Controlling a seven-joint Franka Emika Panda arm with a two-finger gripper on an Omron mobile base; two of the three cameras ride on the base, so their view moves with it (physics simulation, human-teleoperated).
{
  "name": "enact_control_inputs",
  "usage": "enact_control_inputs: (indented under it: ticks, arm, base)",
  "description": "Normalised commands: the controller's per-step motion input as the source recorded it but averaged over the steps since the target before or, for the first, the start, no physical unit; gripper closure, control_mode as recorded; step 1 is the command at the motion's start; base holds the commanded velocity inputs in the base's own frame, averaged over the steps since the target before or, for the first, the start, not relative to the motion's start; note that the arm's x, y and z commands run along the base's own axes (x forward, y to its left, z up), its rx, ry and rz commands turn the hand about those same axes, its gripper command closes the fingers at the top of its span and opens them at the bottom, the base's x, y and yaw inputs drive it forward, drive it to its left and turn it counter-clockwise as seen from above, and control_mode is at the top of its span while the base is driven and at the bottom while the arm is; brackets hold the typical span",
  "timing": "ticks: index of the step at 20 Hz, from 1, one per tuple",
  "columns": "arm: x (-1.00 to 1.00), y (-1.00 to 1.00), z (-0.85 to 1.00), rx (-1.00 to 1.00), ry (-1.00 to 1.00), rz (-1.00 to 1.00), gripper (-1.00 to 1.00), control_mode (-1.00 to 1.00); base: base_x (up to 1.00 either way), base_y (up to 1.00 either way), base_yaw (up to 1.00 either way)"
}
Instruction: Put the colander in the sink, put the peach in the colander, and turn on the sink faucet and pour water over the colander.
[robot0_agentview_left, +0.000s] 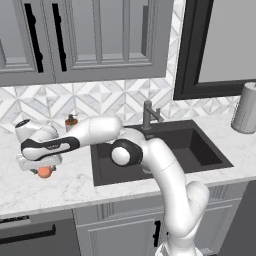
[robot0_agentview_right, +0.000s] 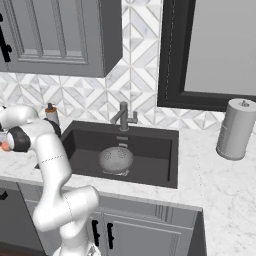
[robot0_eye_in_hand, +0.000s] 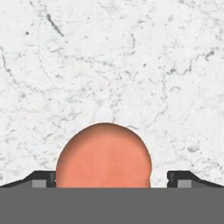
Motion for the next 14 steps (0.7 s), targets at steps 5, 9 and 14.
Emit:
enact_control_inputs:
  ticks: [5,9,14]
  arm:
    - [0.0,-0.08,-0.22,0.0,0.0,0.0,-1.0,-1.0]
    - [0.0,0.0,-0.29,0.0,-0.03,0.0,1.0,-1.0]
    - [0.01,0.0,-0.15,0.0,-0.01,0.0,1.0,-1.0]
  base:
    - [0.0,0.0,0.0]
    - [0.0,0.0,0.0]
    - [0.0,0.0,0.0]
